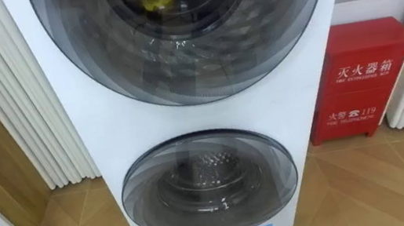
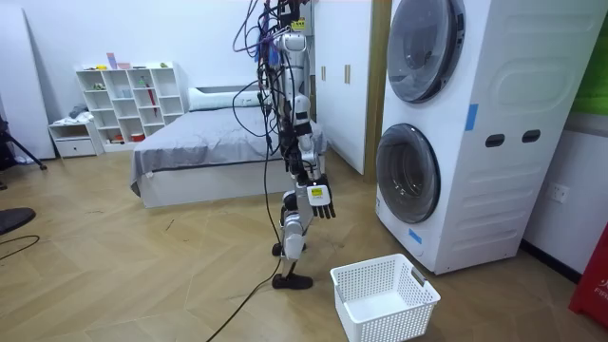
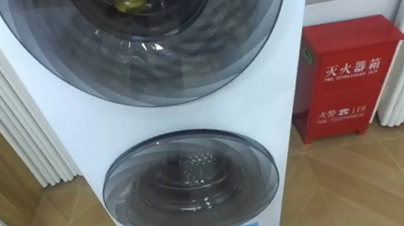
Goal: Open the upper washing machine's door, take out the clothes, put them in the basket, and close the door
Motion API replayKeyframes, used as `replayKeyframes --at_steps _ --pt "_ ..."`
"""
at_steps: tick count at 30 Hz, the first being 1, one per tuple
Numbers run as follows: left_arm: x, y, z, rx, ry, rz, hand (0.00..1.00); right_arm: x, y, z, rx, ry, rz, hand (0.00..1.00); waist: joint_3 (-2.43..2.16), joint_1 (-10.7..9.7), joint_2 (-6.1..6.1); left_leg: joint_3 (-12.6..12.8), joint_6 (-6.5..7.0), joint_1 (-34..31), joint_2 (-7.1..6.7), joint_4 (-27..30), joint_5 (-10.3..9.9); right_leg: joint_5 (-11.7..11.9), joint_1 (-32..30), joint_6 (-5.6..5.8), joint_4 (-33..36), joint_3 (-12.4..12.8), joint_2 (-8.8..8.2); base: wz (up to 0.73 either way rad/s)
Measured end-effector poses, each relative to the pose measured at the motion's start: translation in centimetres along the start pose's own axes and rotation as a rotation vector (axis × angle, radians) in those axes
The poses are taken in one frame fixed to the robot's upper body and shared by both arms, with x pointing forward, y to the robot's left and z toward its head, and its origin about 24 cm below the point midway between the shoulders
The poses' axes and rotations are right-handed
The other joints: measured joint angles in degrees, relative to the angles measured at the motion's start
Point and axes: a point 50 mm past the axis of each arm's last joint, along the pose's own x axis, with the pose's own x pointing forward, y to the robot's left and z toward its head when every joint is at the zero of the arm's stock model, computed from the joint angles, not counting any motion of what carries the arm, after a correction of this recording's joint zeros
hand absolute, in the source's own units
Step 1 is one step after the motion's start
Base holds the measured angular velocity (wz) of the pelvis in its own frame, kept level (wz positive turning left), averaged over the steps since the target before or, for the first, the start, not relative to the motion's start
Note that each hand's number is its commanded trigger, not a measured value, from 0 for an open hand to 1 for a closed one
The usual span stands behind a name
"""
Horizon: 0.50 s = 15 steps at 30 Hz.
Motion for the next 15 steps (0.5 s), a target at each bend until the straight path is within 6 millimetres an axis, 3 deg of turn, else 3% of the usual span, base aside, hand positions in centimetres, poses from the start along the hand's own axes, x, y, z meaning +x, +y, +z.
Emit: replayKeyframes --at_steps 6,15 --pt "0.01 -0.12 0.20 0.036 -0.013 0.000 0.00 0.01 0.08 0.12 -0.030 -0.014 0.003 0.00 -0.03 0.0 -0.28 0.0 0.00 -0.2 -0.02 0.0 0.0 0.0 -0.2 0.00 -0.1 0.0 0.01 0.00" --pt "-0.01 0.13 0.25 0.052 -0.024 0.026 0.00 0.04 0.21 0.03 -0.041 -0.012 0.005 0.00 0.38 0.1 -0.95 0.0 0.00 -0.2 -0.02 -0.1 0.0 0.0 -0.3 0.00 0.0 0.0 0.01 0.00"
